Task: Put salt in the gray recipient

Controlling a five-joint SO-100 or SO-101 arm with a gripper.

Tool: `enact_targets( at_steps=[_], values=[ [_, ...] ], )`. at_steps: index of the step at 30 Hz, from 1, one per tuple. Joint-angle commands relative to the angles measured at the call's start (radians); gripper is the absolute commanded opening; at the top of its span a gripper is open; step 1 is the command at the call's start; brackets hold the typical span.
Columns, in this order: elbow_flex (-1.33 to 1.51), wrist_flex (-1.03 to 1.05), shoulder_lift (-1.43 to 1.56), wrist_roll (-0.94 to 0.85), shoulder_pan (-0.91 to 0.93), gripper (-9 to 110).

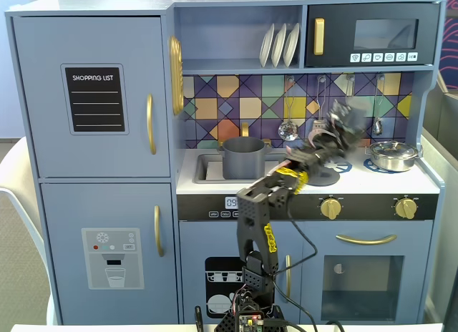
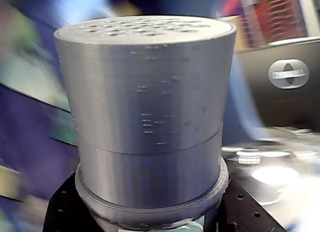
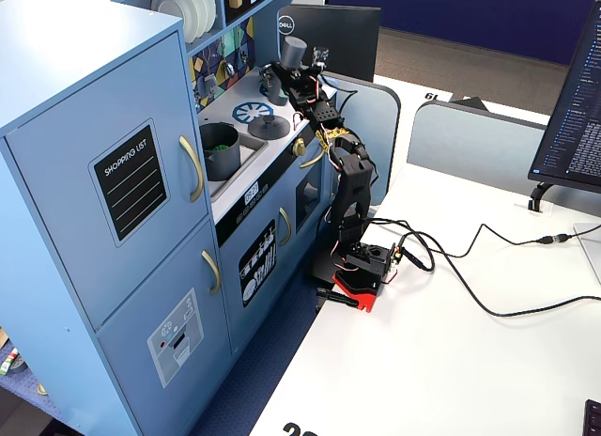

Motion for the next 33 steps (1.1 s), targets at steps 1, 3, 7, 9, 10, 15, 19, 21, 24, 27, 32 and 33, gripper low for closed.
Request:
enact_targets(
  at_steps=[1, 3, 7, 9, 10, 15, 19, 21, 24, 27, 32, 33],
  values=[
    [-0.121, 0.207, 0.196, 0.333, -0.129, 0],
    [-0.123, 0.313, 0.232, 0.531, -0.210, 0],
    [-0.130, 0.451, 0.249, 0.939, -0.383, 0],
    [-0.130, 0.480, 0.242, 1.143, -0.459, 0],
    [-0.132, 0.488, 0.238, 1.227, -0.499, 0],
    [-0.213, 0.502, 0.179, 1.592, -0.689, 0],
    [-0.342, 0.502, 0.089, 1.789, -0.769, 0],
    [-0.396, 0.495, 0.051, 1.868, -0.785, 0],
    [-0.416, 0.456, 0.040, 1.948, -0.811, 0],
    [-0.422, 0.483, 0.041, 1.983, -0.818, 0],
    [-0.482, 0.781, 0.008, 2.085, -0.767, 0],
    [-0.495, 0.825, -0.002, 2.102, -0.765, 0]
  ],
)
